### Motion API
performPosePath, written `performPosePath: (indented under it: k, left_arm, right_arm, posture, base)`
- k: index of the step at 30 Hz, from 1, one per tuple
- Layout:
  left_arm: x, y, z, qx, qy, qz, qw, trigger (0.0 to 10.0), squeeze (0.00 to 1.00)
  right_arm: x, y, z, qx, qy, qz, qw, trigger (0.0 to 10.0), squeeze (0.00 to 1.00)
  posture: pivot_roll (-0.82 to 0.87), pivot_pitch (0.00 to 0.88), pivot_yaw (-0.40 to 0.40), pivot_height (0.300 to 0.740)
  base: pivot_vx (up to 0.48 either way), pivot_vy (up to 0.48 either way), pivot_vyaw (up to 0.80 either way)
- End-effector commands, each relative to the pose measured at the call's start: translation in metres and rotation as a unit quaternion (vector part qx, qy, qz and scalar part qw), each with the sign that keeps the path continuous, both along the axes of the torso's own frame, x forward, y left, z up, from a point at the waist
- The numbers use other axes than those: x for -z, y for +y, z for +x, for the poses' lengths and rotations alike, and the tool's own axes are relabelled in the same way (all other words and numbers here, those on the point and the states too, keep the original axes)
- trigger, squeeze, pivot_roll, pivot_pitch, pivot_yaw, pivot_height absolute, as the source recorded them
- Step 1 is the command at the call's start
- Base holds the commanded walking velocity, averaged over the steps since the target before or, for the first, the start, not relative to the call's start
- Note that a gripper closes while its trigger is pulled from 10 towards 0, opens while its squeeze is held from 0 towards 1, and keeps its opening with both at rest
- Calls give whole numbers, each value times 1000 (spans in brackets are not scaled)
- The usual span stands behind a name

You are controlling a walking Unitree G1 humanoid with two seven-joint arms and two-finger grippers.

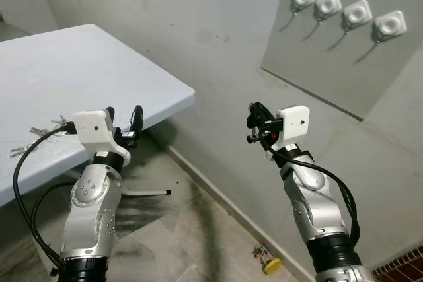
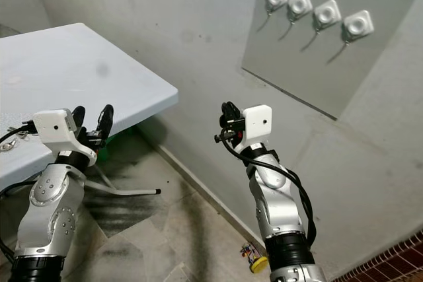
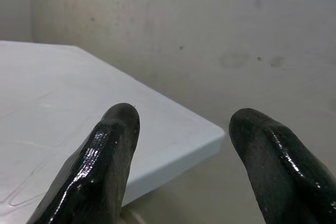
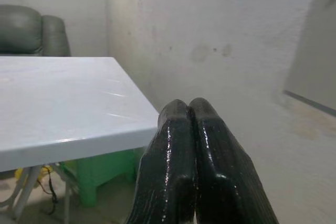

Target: Hang keys on a hook

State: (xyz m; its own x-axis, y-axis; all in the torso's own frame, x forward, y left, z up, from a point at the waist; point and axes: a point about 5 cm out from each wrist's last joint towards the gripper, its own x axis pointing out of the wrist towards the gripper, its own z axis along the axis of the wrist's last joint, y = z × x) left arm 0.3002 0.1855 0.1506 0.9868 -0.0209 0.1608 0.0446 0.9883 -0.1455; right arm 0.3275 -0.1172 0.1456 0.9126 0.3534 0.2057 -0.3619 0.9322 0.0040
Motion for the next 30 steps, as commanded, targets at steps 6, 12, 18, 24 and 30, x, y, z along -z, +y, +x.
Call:
performPosePath:
  k: [6,12,18,24,30]
  left_arm:
    - [-3,-1,-1,8,-2,8,1000,10000,0]
    - [-4,-2,-2,6,-1,7,1000,10000,0]
    - [-4,-3,-2,7,-1,7,1000,10000,0]
    - [-4,-4,-2,7,0,6,1000,10000,0]
    - [-4,-5,-2,7,1,3,1000,10000,0]
  right_arm:
    - [-10,-1,1,1,-20,6,1000,10000,0]
    - [-10,-1,0,0,-19,5,1000,10000,0]
    - [-10,-1,0,-2,-19,7,1000,10000,0]
    - [-9,-1,0,-2,-17,5,1000,10000,0]
    - [-9,-1,0,-1,-16,4,1000,10000,0]
  posture:
    - [-54,0,-54,740]
    - [-50,0,-56,740]
    - [-50,0,-57,740]
    - [-52,4,-56,740]
    - [-53,5,-57,740]
  base:
    - [341,0,0]
    - [338,0,0]
    - [338,0,0]
    - [341,0,0]
    - [338,0,0]
